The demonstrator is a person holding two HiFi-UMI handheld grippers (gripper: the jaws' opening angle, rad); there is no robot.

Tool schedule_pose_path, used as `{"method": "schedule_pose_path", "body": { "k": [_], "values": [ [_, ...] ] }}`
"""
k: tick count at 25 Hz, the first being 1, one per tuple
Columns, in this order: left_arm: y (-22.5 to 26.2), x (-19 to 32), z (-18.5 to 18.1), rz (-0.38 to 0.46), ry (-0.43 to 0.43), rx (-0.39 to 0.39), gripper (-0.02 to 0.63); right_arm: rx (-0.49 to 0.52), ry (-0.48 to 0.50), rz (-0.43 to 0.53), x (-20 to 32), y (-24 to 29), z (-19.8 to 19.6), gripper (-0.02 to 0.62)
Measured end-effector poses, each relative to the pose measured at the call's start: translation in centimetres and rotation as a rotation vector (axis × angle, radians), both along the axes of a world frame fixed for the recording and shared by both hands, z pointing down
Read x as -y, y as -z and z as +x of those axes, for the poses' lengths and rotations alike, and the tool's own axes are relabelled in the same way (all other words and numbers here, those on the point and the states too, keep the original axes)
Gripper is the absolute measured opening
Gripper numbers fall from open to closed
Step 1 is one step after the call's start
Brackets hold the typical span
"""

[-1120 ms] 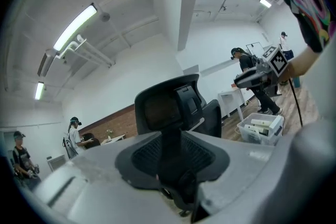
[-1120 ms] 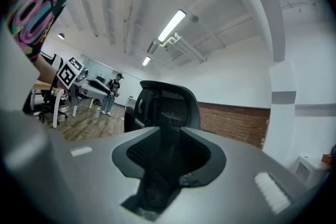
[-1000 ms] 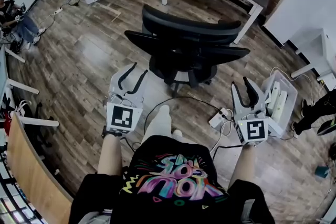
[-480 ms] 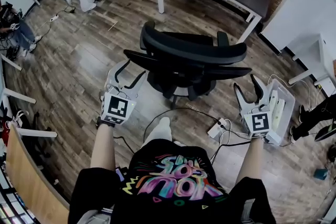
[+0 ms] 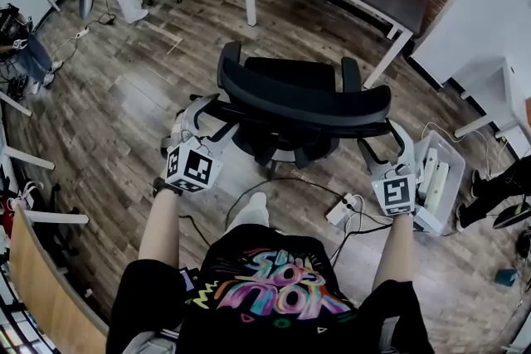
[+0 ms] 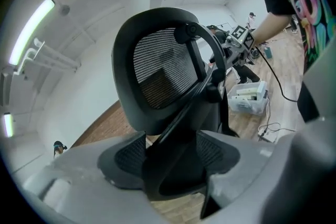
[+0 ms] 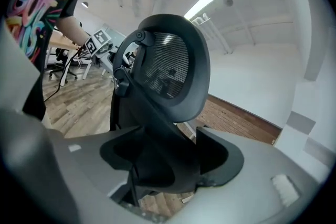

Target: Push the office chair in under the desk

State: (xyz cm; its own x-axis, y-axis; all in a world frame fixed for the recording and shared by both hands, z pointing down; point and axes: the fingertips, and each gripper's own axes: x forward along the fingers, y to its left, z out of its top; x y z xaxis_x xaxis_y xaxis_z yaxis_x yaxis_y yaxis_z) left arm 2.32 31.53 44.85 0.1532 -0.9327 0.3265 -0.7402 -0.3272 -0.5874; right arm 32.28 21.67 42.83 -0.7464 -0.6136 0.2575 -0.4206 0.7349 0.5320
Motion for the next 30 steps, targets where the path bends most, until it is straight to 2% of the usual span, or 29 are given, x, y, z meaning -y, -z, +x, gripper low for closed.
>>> {"method": "schedule_pose_path", "body": {
  "k": [7,13,20,30],
  "values": [
    [-0.5,0.7,-0.2,-0.041,-0.031,0.057,0.298,0.001,0.03,-0.014,0.4,0.0,-0.2,0.296],
    [-0.8,1.7,-0.1,-0.057,-0.031,0.09,0.308,0.015,0.045,0.011,0.5,0.3,-0.3,0.296],
    [-0.9,3.1,-0.4,-0.047,-0.048,0.094,0.308,0.036,0.033,0.012,1.5,0.2,-0.5,0.299],
    [-1.1,8.9,-2.8,-0.057,-0.096,0.096,0.308,0.034,-0.026,0.01,5.7,0.1,-2.5,0.295]
  ]
}}
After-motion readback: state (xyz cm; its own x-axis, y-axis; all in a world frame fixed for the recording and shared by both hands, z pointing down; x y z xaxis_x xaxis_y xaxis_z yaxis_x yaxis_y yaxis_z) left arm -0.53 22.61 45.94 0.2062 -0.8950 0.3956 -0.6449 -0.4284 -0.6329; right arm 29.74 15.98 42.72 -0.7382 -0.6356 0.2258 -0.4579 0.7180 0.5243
